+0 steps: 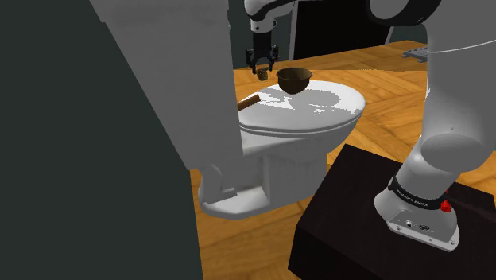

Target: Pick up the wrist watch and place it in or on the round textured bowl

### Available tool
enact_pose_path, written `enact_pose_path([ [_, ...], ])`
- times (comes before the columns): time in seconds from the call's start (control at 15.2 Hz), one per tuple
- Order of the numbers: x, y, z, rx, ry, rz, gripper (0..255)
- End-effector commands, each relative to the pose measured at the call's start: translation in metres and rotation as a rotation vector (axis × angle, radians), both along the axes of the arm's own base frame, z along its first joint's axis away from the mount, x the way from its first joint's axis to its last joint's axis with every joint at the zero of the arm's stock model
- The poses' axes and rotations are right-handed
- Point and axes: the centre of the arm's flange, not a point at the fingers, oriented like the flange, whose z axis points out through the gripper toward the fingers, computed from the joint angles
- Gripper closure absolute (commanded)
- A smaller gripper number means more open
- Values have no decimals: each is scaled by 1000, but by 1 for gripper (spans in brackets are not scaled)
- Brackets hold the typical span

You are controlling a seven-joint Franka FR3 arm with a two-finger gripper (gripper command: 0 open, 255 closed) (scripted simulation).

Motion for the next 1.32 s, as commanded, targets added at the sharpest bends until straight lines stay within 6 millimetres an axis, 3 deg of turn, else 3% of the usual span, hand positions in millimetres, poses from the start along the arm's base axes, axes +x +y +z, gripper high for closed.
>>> enact_pose_path([
  [0.0,-1,-1,10,0,0,0,255],
  [0.79,-1,-1,69,0,0,0,255],
  [1.25,-52,-77,82,0,0,0,255],
])
